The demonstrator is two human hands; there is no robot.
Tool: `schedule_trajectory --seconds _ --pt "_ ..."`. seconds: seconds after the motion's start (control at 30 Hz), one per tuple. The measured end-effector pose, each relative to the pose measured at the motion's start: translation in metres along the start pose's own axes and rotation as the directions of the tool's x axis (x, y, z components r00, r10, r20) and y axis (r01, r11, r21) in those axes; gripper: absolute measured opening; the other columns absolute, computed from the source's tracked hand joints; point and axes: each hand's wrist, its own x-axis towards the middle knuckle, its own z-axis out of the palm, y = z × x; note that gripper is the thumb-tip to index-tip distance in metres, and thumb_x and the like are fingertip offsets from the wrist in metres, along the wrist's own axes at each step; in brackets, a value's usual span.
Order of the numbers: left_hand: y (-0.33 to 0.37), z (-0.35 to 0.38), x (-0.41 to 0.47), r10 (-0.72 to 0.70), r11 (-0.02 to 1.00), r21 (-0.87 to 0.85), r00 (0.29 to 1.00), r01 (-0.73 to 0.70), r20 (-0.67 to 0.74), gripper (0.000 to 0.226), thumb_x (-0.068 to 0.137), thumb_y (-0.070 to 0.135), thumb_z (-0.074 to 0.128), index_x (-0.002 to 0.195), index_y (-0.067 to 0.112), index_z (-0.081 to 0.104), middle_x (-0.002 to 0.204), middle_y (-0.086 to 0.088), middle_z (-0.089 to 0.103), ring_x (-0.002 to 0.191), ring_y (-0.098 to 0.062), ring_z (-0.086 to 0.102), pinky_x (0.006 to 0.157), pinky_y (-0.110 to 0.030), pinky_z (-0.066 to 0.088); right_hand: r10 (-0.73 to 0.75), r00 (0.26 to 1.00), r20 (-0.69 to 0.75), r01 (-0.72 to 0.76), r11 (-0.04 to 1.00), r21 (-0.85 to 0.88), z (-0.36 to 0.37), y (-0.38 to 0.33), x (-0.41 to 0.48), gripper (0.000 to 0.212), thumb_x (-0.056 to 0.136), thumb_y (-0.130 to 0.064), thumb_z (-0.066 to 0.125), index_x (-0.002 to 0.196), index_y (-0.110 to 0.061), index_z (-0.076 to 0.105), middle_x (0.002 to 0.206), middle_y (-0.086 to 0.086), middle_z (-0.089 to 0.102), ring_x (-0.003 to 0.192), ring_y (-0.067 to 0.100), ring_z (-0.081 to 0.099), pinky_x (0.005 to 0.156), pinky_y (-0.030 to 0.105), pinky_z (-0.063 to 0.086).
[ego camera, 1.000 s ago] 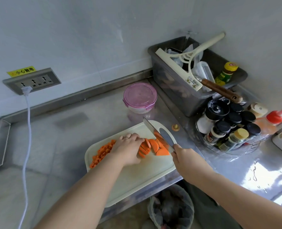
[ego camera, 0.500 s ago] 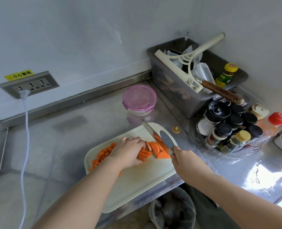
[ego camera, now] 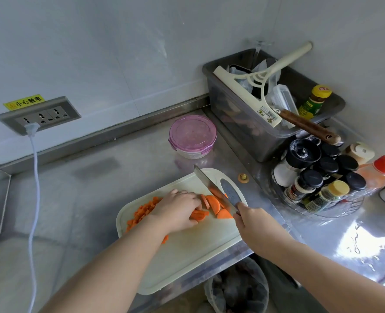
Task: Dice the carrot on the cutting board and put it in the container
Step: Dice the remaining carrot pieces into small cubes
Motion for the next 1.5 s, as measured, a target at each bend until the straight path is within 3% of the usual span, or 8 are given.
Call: schedule_trajectory --seconds 0.13,0.3,0.47,0.73,0.87,1.07,1.3,1.5 --pt "0.010 0.006 -0.012 -0.102 0.994 -0.054 0.994 0.099 -0.047 0.035 0.088 0.043 0.056 0.120 0.029 0.055 0.122 0.007 0.054 0.118 -0.016 0.048 0.098 -0.030 0.029 -0.017 1.000 0.018 0.017 1.000 0.008 0.003 -0.001 -0.003 0.023 0.104 -0.026 0.029 0.113 -0.014 0.046 0.067 -0.004 0.048 0.053 0.012 0.044 0.044 0.023 0.028" --pt "0.035 0.024 -0.033 -0.334 0.938 -0.159 0.928 0.309 -0.165 0.031 0.089 0.046 0.052 0.114 0.028 0.055 0.116 0.008 0.056 0.111 -0.018 0.054 0.094 -0.032 0.031 -0.032 0.996 0.081 0.036 0.998 -0.043 0.017 -0.002 -0.009 0.022 0.104 -0.029 0.028 0.111 -0.016 0.044 0.067 -0.001 0.046 0.059 0.020 0.048 0.053 0.031 0.035" --pt "0.042 0.034 -0.040 -0.423 0.895 -0.241 0.885 0.375 -0.195 0.032 0.090 0.044 0.054 0.116 0.026 0.056 0.116 0.007 0.056 0.111 -0.018 0.053 0.097 -0.032 0.033 -0.030 0.995 0.097 0.034 0.998 -0.044 0.030 -0.004 -0.011 0.019 0.104 -0.028 0.028 0.103 -0.017 0.043 0.070 -0.001 0.049 0.064 0.021 0.052 0.060 0.032 0.043" --pt "0.042 0.037 -0.038 -0.451 0.875 -0.262 0.881 0.406 -0.141 0.032 0.091 0.038 0.058 0.115 0.017 0.056 0.117 -0.001 0.056 0.113 -0.022 0.053 0.097 -0.035 0.037 -0.029 0.987 0.159 0.039 0.997 -0.061 0.038 -0.016 -0.020 0.024 0.105 -0.030 0.028 0.119 -0.021 0.044 0.088 0.001 0.062 0.076 0.017 0.064 0.071 0.035 0.058" --pt "0.044 0.036 -0.038 -0.457 0.868 -0.283 0.880 0.409 -0.128 0.032 0.091 0.036 0.058 0.117 0.017 0.057 0.118 -0.002 0.056 0.112 -0.022 0.054 0.096 -0.036 0.039 -0.018 0.984 0.178 0.027 0.998 -0.048 0.038 -0.017 -0.021 0.025 0.104 -0.028 0.034 0.128 -0.025 0.041 0.089 -0.003 0.062 0.075 0.010 0.064 0.068 0.027 0.058" --pt "0.045 0.036 -0.035 -0.467 0.848 -0.326 0.880 0.418 -0.087 0.032 0.093 0.028 0.058 0.122 0.014 0.057 0.131 -0.005 0.052 0.115 -0.024 0.055 0.096 -0.034 0.041 -0.002 0.986 0.168 0.008 0.999 -0.037 0.043 -0.019 -0.024 0.029 0.103 -0.025 0.035 0.132 -0.024 0.037 0.088 -0.001 0.063 0.076 0.013 0.065 0.069 0.031 0.059" --pt "0.053 0.038 -0.032 -0.494 0.831 -0.377 0.854 0.409 -0.163 0.025 0.094 0.029 0.054 0.114 0.016 0.059 0.117 -0.001 0.055 0.105 -0.024 0.056 0.093 -0.032 0.039 0.018 0.983 0.183 -0.011 0.999 -0.038 0.040 -0.023 -0.021 0.039 0.102 -0.018 0.039 0.140 -0.019 0.030 0.092 0.001 0.064 0.079 0.015 0.066 0.072 0.036 0.060" --pt "0.053 0.045 -0.033 -0.502 0.823 -0.393 0.849 0.409 -0.166 0.026 0.094 0.028 0.054 0.116 0.016 0.059 0.119 0.000 0.053 0.108 -0.022 0.054 0.096 -0.032 0.037 0.026 0.977 0.211 -0.006 0.995 -0.096 0.038 -0.024 -0.025 0.041 0.101 -0.016 0.037 0.140 -0.019 0.027 0.091 0.001 0.063 0.081 0.015 0.065 0.073 0.034 0.058"
